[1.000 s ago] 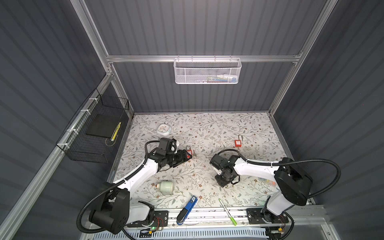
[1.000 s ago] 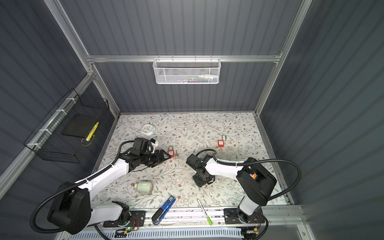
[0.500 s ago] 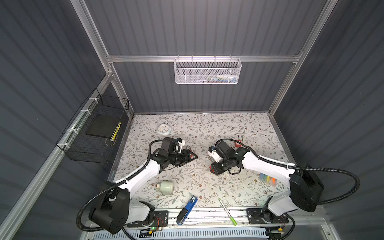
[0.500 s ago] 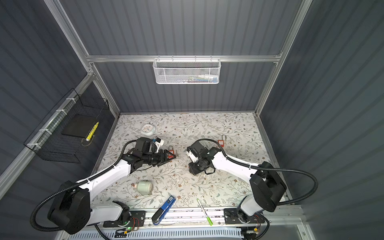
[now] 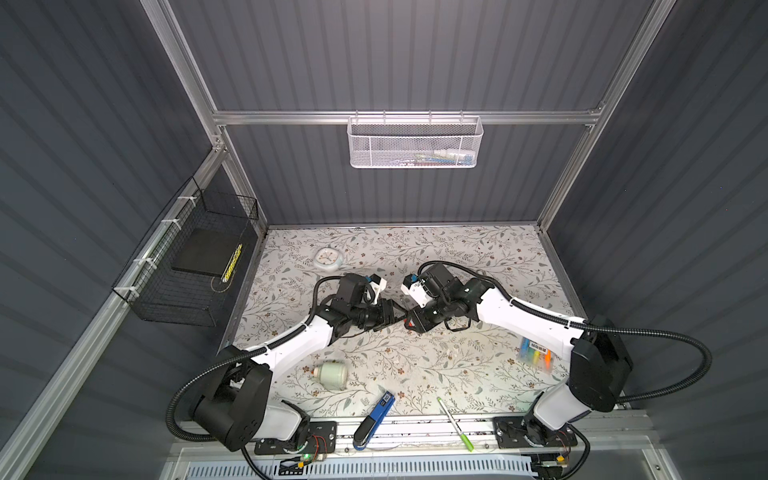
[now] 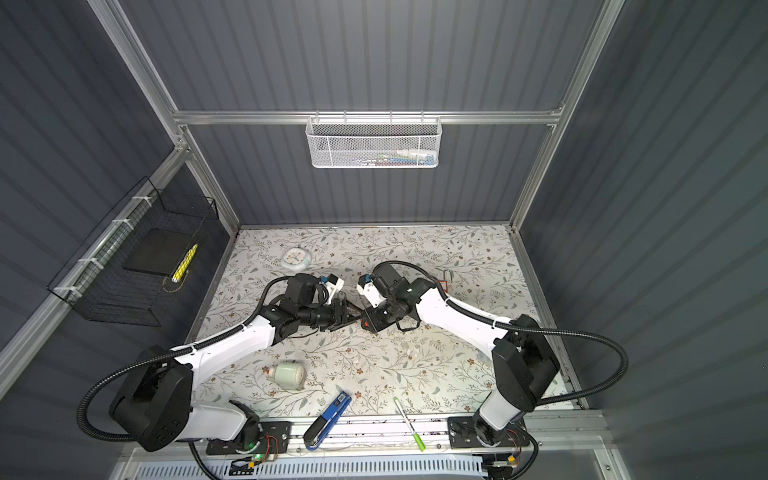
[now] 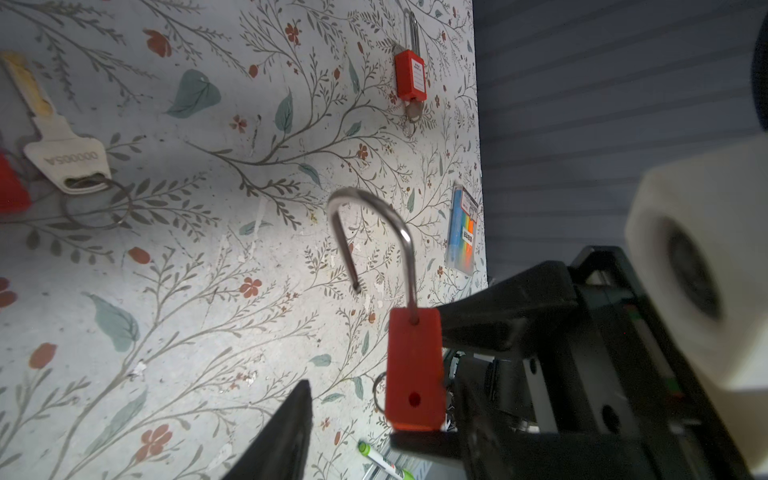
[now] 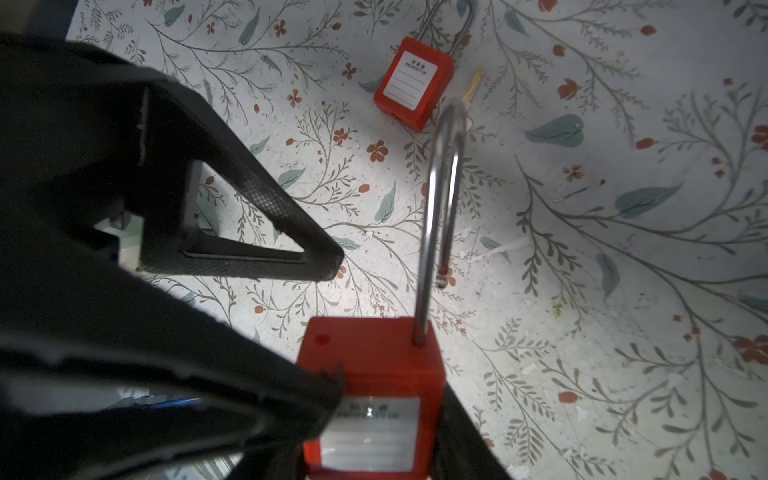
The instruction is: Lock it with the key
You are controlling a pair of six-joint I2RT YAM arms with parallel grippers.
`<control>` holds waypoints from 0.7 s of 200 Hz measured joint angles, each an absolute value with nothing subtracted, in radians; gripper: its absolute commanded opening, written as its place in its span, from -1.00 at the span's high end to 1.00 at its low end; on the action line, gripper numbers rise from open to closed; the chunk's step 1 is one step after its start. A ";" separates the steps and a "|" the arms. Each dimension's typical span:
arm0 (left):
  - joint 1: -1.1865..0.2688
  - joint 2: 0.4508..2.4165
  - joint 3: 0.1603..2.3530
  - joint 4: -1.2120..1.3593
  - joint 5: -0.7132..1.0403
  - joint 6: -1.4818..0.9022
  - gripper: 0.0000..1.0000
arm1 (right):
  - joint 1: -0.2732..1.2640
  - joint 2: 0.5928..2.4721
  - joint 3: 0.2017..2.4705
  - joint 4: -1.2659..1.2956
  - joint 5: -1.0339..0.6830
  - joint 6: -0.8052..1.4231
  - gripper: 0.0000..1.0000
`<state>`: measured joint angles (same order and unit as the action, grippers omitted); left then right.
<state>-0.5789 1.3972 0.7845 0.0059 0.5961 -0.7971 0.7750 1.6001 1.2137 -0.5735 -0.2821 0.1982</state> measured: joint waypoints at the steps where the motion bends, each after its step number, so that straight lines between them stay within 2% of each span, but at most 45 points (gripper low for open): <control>1: -0.579 1.397 0.785 0.006 0.596 -0.797 -0.13 | 0.775 1.600 1.214 -0.574 -0.283 0.197 0.50; 32: -0.582 1.401 0.785 0.016 0.596 -0.802 0.01 | 0.777 1.599 1.214 -0.572 -0.297 0.186 0.50; 60: -0.591 1.416 0.786 0.038 0.603 -0.815 0.23 | 0.777 1.597 1.214 -0.573 -0.323 0.172 0.50; 73: -0.597 1.422 0.792 0.047 0.606 -0.817 0.38 | 0.777 1.597 1.218 -0.580 -0.330 0.167 0.51; 107: -0.597 1.425 0.817 0.053 0.599 -0.839 0.95 | 0.776 1.599 1.247 -0.602 -0.316 0.149 0.47; 140: -0.599 1.423 0.818 0.063 0.582 -0.844 1.00 | 0.772 1.596 1.249 -0.599 -0.310 0.146 -0.04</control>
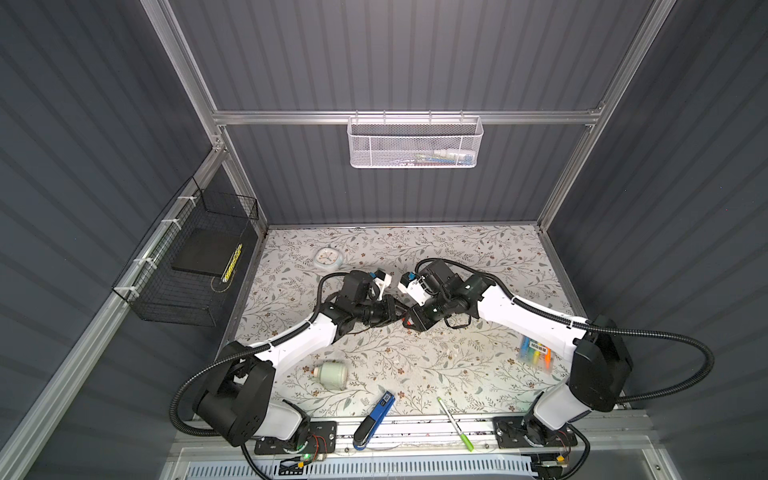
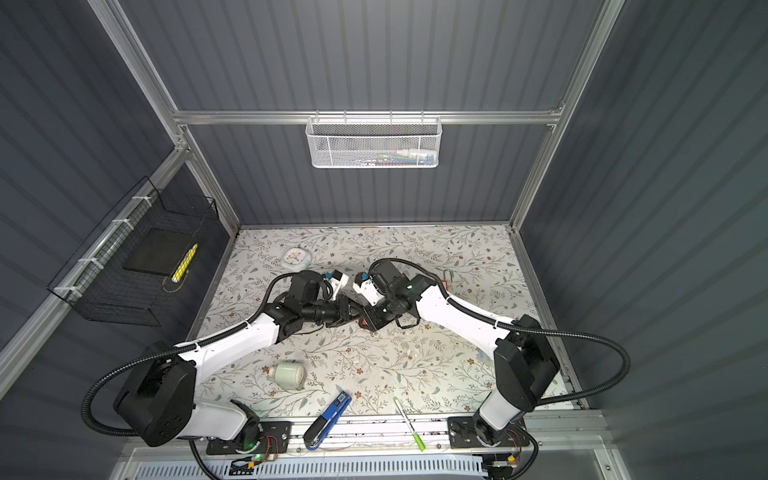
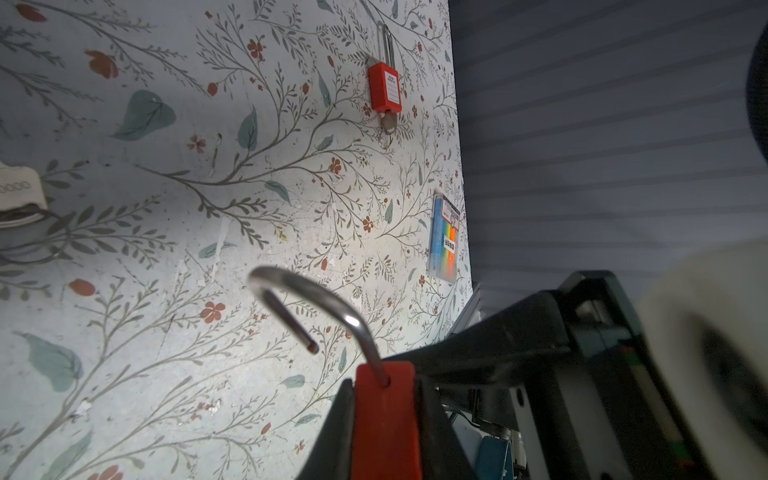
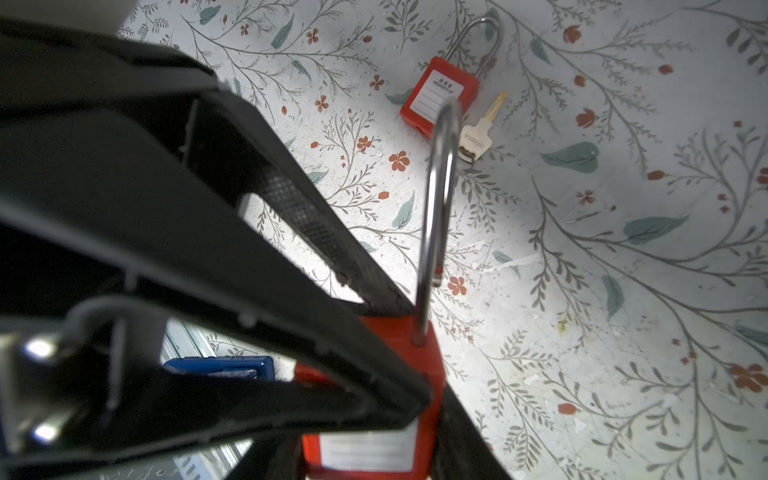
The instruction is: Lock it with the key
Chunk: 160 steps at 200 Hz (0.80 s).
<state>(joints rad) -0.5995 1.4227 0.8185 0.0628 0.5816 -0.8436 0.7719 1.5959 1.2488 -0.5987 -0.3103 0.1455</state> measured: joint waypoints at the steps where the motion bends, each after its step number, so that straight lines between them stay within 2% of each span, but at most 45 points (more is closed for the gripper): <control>1: -0.600 1.423 0.818 0.065 0.580 -0.844 1.00 | 0.771 1.595 1.248 -0.598 -0.310 0.146 -0.05; 27: -0.603 1.422 0.818 0.075 0.541 -0.855 1.00 | 0.735 1.506 1.184 -0.551 -0.336 0.166 -0.29; 64: -0.603 1.424 0.824 0.110 0.466 -0.876 1.00 | 0.594 1.296 1.032 -0.429 -0.377 0.266 -0.45; 111: -0.603 1.472 0.844 0.272 0.411 -0.978 1.00 | 0.480 1.145 0.841 -0.151 -0.445 0.521 -0.50; 160: -0.603 1.478 0.838 0.450 0.334 -1.068 1.00 | 0.411 1.152 0.643 0.245 -0.511 0.868 -0.51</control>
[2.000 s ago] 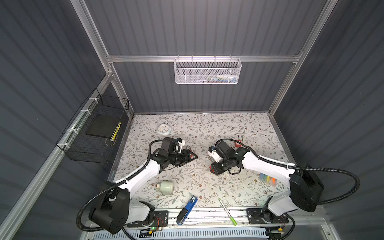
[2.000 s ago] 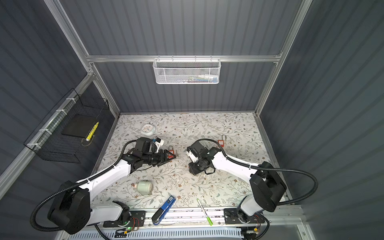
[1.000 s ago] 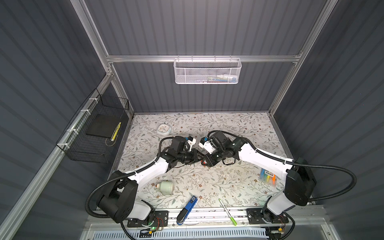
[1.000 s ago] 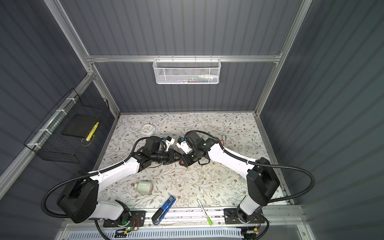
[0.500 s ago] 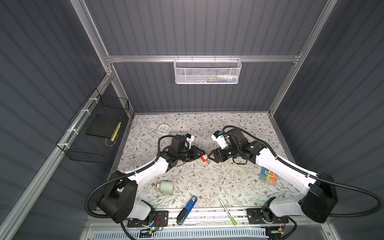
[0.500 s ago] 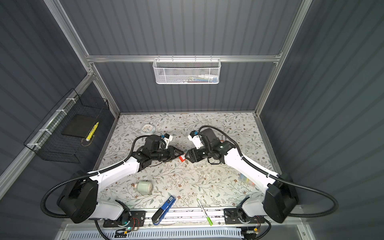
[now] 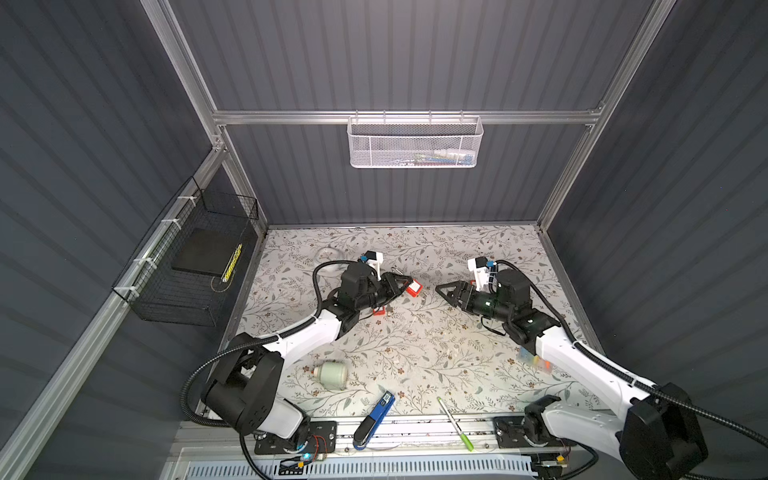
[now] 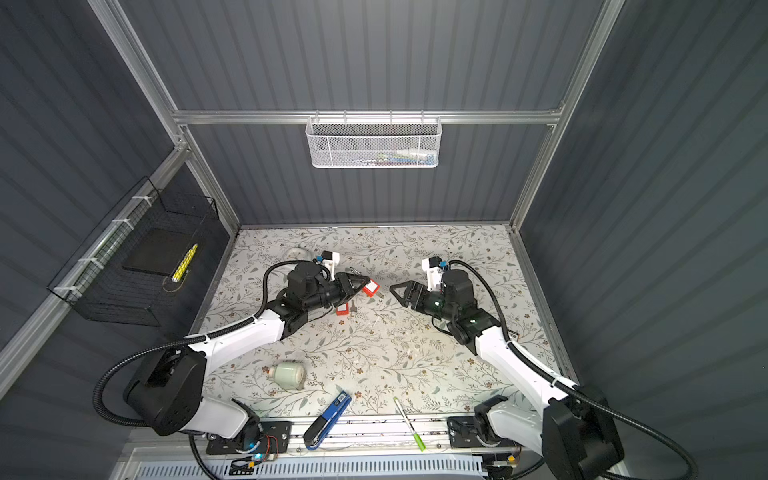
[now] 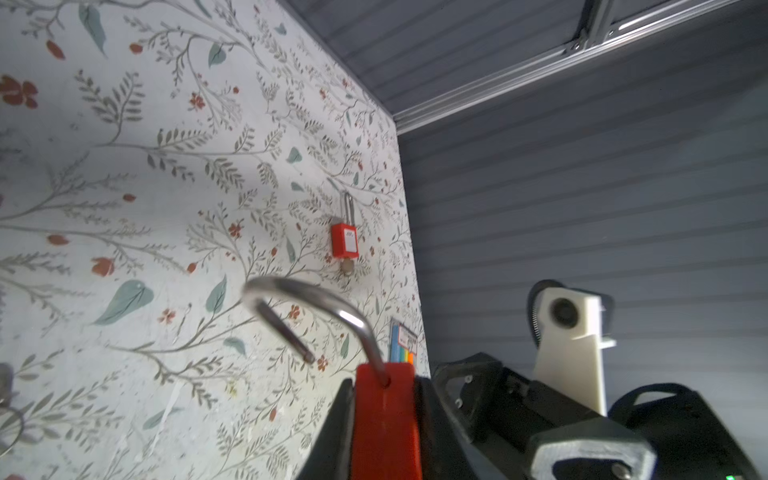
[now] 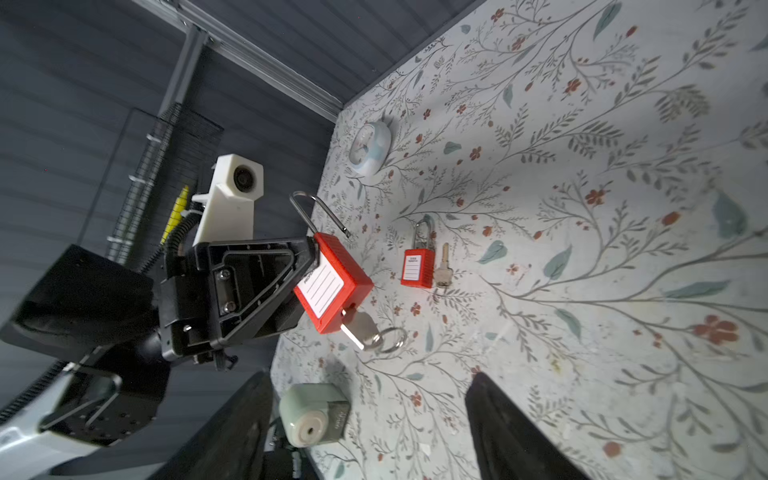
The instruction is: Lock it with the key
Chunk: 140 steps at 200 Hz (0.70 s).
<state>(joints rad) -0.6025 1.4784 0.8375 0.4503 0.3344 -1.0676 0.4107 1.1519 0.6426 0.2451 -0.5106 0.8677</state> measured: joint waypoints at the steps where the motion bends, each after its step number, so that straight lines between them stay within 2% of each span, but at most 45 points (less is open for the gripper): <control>1: -0.603 1.478 0.837 0.452 0.333 -1.068 1.00 | 0.410 1.153 0.641 0.250 -0.511 0.871 -0.51; 50: -0.603 1.448 0.772 0.593 0.249 -1.110 1.00 | 0.414 1.256 0.572 0.617 -0.544 1.151 -0.49; 140: -0.603 1.429 0.731 0.748 0.226 -1.163 1.00 | 0.495 1.480 0.626 0.921 -0.569 1.302 -0.46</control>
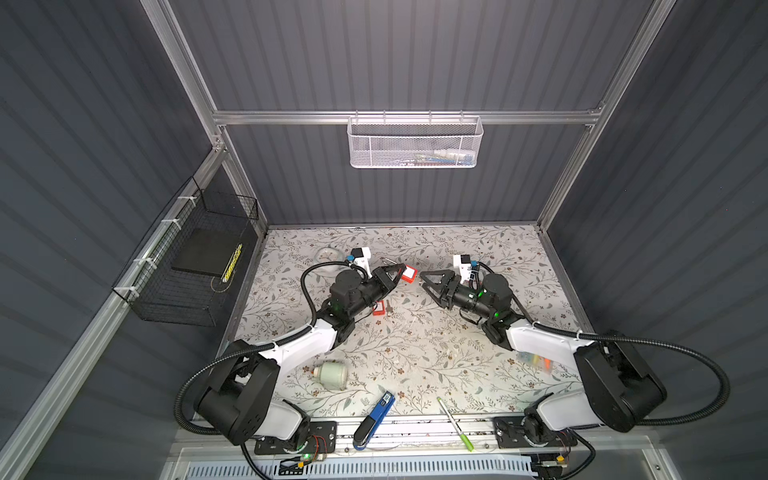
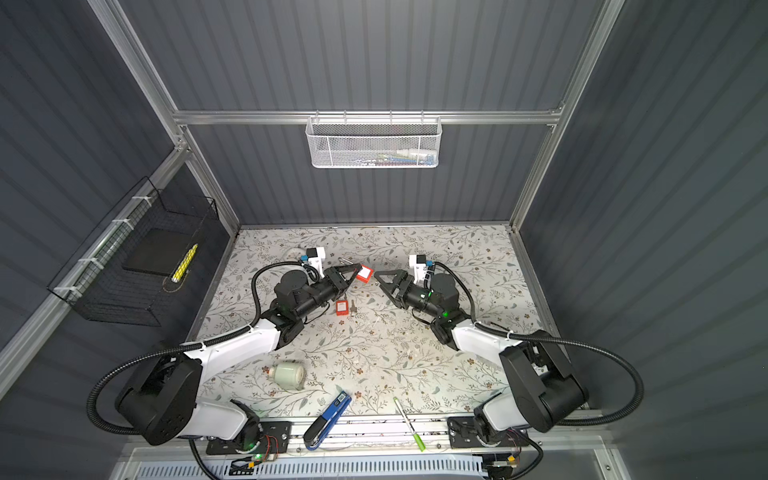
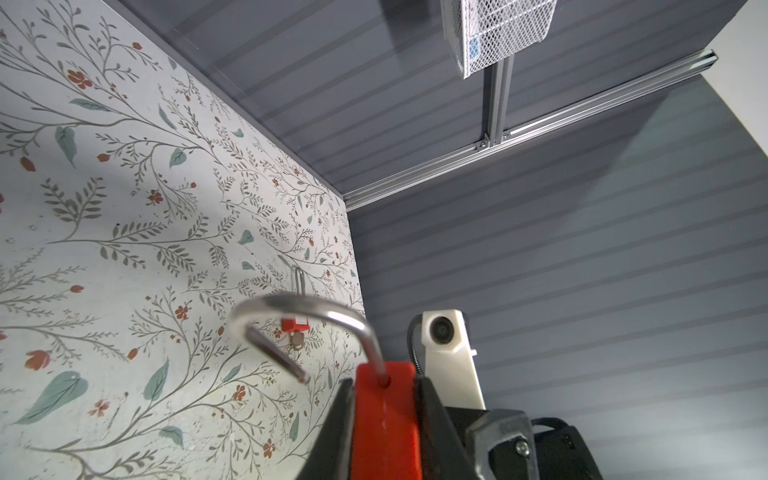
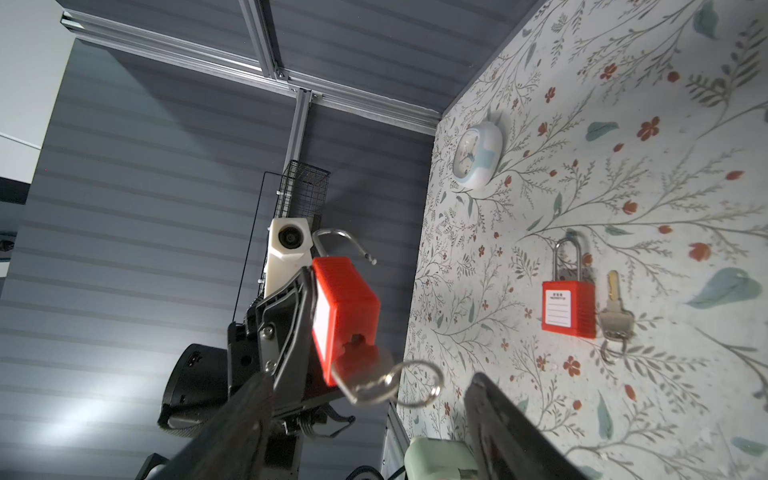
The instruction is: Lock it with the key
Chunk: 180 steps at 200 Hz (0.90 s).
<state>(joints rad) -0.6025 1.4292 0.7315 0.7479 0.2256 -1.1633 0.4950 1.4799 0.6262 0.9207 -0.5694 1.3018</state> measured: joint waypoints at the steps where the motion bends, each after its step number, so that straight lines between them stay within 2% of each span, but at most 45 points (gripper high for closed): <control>1: -0.603 1.429 0.731 0.750 0.227 -1.164 1.00 | 0.495 1.483 0.628 0.923 -0.569 1.302 -0.45; 48: -0.603 1.431 0.731 0.774 0.236 -1.181 1.00 | 0.519 1.606 0.688 1.084 -0.601 1.379 -0.10; 126: -0.603 1.431 0.731 0.799 0.239 -1.187 1.00 | 0.532 1.652 0.697 1.225 -0.615 1.446 0.57; 150: -0.601 1.431 0.731 0.811 0.239 -1.188 0.49 | 0.532 1.654 0.702 1.236 -0.616 1.466 0.73; 166: -0.601 1.430 0.730 0.809 0.239 -1.184 -0.01 | 0.532 1.654 0.702 1.235 -0.616 1.464 0.79; 180: -0.601 1.425 0.728 0.795 0.239 -1.178 -0.26 | 0.532 1.654 0.702 1.234 -0.617 1.460 0.83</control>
